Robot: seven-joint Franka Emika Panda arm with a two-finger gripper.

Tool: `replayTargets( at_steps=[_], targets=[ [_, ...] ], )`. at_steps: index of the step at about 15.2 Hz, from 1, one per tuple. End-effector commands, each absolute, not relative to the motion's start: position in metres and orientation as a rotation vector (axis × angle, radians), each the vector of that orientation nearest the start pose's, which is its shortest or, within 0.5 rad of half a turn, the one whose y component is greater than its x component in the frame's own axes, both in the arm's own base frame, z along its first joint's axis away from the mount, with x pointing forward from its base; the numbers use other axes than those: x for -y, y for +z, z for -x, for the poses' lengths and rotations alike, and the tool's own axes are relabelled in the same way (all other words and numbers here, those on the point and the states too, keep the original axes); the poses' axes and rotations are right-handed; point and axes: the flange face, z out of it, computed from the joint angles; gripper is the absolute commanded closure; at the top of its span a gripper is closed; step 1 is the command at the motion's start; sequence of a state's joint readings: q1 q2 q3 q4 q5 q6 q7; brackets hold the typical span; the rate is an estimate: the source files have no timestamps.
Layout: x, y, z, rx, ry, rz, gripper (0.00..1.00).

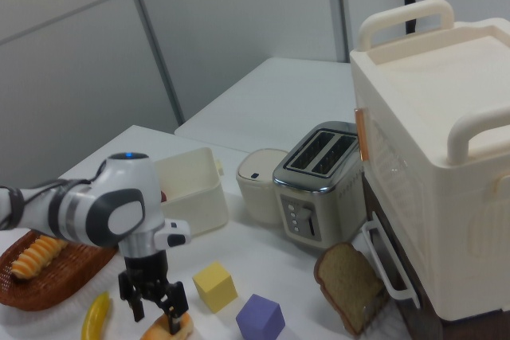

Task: Put the bread in the basket
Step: 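Lift the bread roll and carry it over the wicker basket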

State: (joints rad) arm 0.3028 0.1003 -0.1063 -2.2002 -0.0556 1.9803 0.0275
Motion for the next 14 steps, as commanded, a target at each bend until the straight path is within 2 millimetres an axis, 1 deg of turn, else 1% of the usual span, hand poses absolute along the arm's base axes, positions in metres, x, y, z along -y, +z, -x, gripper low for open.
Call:
replayTargets(
  at_steps=[1,2,3,4,5,6,8,9,10,11,12,13,14],
  targets=[
    [-0.101,0.28,-0.5,0.304,0.512,3.266,0.08],
    [-0.1,0.28,-0.5,0.309,0.509,3.27,0.25],
    [-0.099,0.284,-0.501,0.304,0.497,3.272,0.55],
    [-0.097,0.292,-0.501,0.299,0.485,3.271,0.82],
    [-0.097,0.305,-0.501,0.294,0.462,3.27,1.0],
    [-0.096,0.321,-0.501,0.284,0.453,3.27,1.0],
    [-0.103,0.378,-0.509,0.243,0.416,3.253,1.0],
    [-0.111,0.406,-0.514,0.224,0.417,3.226,1.0],
    [-0.124,0.434,-0.521,0.205,0.391,3.185,1.0],
    [-0.147,0.455,-0.526,0.198,0.347,3.157,1.0],
    [-0.168,0.469,-0.527,0.163,0.304,3.161,1.0],
    [-0.191,0.478,-0.524,0.122,0.261,3.168,1.0],
    [-0.219,0.482,-0.518,0.1,0.236,3.176,1.0]
  ],
)
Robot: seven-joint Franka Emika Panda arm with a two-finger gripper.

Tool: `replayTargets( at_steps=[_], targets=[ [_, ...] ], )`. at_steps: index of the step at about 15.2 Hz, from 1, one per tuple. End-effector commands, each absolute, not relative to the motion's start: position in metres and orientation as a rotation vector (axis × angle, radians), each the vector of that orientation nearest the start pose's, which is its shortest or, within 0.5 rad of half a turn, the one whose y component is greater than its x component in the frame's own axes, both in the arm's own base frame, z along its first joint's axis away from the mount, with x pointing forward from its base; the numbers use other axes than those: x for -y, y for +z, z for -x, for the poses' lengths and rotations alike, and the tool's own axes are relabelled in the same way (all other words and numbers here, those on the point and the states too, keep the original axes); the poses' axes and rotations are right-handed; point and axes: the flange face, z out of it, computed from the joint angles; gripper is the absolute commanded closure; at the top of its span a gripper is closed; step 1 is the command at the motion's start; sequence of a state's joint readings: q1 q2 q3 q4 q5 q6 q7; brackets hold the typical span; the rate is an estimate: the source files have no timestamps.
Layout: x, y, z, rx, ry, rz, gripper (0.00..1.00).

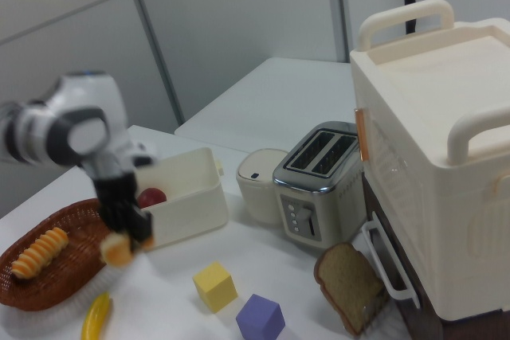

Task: Put the bread in the basket
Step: 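Lift the bread roll and carry it over the wicker basket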

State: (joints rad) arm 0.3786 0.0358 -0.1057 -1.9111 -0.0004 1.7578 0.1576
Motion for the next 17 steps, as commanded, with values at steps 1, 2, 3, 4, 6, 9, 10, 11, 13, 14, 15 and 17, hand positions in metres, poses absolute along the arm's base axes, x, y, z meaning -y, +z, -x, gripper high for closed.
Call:
replayTargets(
  at_steps=[1,2,3,4,6,9,10,11,13,14,15,17],
  targets=[
    [-0.251,0.483,-0.511,0.078,0.219,3.185,1.0],
    [-0.276,0.484,-0.507,0.029,0.207,3.186,1.0],
    [-0.3,0.478,-0.506,-0.03,0.199,3.194,1.0],
    [-0.327,0.471,-0.502,-0.083,0.18,3.197,1.0],
    [-0.369,0.449,-0.494,-0.152,0.122,3.198,0.99],
    [-0.397,0.416,-0.493,-0.217,0.097,3.218,0.0],
    [-0.406,0.413,-0.493,-0.217,0.092,3.224,0.0],
    [-0.406,0.413,-0.494,-0.216,0.09,3.225,0.0],
    [-0.406,0.418,-0.493,-0.213,0.089,3.224,0.0],
    [-0.403,0.421,-0.493,-0.218,0.095,3.229,0.0],
    [-0.396,0.428,-0.495,-0.233,0.1,3.229,0.0],
    [-0.375,0.448,-0.499,-0.245,0.108,3.25,0.0]
  ],
)
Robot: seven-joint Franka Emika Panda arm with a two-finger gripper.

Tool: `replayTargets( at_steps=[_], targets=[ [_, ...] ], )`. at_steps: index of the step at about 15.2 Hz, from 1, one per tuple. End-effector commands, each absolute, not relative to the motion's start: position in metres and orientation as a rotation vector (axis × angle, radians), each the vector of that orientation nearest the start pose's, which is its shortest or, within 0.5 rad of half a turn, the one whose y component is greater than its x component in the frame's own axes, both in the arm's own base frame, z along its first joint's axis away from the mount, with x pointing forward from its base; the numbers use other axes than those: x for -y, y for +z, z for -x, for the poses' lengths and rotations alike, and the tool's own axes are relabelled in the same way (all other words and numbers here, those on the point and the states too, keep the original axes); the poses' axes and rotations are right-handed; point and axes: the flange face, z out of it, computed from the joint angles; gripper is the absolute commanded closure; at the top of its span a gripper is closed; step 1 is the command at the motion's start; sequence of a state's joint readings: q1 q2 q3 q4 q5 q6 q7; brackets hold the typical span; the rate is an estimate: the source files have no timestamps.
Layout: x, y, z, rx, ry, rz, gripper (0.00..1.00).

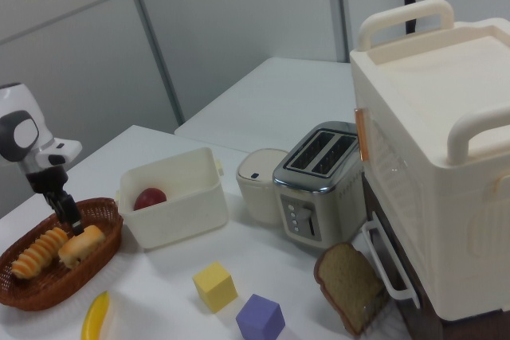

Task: Put the bread in the basket

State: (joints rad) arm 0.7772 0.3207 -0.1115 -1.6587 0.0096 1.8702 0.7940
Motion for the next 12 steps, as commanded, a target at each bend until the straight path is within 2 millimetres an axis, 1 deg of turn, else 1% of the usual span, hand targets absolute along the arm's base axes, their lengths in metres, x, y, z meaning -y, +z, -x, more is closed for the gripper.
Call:
replayTargets(
  at_steps=[1,2,3,4,5,6,9,10,12],
  targets=[
    [-0.345,0.464,-0.505,-0.218,0.156,3.274,0.0],
    [-0.322,0.478,-0.511,-0.2,0.176,3.271,0.0],
    [-0.282,0.497,-0.523,-0.206,0.188,3.256,0.0],
    [-0.253,0.508,-0.531,-0.206,0.195,3.246,0.0],
    [-0.221,0.517,-0.54,-0.216,0.204,3.235,0.0],
    [-0.186,0.523,-0.549,-0.236,0.214,3.225,0.0],
    [-0.096,0.537,-0.565,-0.269,0.22,3.196,0.0],
    [-0.07,0.539,-0.569,-0.289,0.218,3.186,0.0],
    [-0.03,0.54,-0.573,-0.334,0.21,3.173,0.0]
  ],
)
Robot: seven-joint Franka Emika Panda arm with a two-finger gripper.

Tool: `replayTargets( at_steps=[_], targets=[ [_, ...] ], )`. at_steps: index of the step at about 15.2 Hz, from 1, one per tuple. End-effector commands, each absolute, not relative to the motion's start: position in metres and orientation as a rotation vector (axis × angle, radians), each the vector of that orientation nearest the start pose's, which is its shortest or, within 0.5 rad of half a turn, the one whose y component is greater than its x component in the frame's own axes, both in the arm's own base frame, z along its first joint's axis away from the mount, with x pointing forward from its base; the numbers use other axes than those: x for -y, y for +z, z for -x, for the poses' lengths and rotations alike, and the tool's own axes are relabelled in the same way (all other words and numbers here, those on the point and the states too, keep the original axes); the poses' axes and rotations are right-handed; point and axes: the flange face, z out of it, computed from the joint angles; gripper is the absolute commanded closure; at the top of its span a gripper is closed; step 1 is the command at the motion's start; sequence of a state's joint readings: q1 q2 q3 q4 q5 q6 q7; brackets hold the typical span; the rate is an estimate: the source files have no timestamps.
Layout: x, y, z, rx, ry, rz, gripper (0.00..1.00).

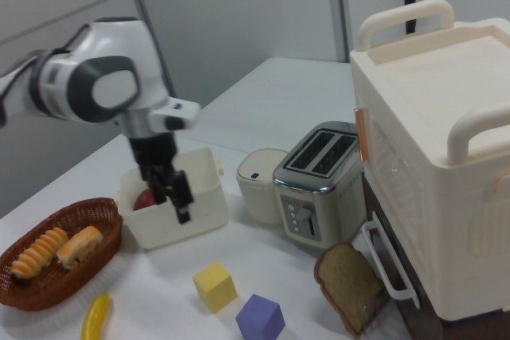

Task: Put the bread in the basket

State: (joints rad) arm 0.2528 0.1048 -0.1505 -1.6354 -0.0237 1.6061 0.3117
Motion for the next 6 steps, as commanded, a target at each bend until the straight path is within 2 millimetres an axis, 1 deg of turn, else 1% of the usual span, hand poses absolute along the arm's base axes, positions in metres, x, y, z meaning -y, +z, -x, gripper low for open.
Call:
replayTargets(
  at_steps=[1,2,4,6],
  targets=[
    [-0.005,0.537,-0.577,-0.35,0.206,3.167,0.0],
    [0.003,0.543,-0.58,-0.371,0.167,3.165,0.0],
    [0.014,0.542,-0.584,-0.407,0.138,3.162,0.0],
    [0.016,0.543,-0.584,-0.414,0.136,3.161,0.0]
  ],
)
